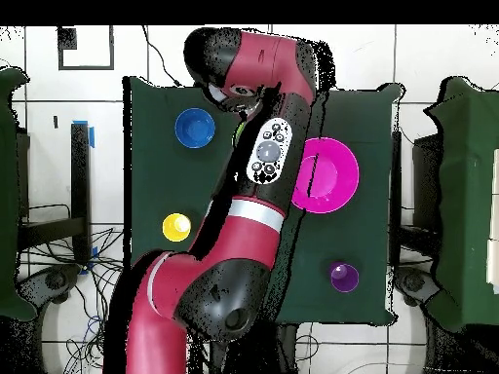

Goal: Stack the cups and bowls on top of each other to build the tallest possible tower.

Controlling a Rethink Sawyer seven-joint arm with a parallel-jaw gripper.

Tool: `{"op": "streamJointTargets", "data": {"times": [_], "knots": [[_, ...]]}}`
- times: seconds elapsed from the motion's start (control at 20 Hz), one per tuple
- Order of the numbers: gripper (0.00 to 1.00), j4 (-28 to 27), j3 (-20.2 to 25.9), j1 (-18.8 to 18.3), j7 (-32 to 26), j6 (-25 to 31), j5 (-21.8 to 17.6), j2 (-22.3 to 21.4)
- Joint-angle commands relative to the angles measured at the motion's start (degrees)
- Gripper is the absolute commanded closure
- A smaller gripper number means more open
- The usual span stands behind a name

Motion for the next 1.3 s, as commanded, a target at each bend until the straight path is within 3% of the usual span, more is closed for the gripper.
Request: {"op": "streamJointTargets", "data": {"times": [0.05, 0.8, 1.3], "knots": [[0.0, 2.5, 4.0, 0.4, 0.7, 4.8, -1.8, 1.3], [0.0, 1.5, 4.0, 0.0, 0.7, 5.5, -1.0, 0.8], [0.0, 1.3, 3.3, -0.8, 2.4, 7.0, -0.1, -3.0]]}}
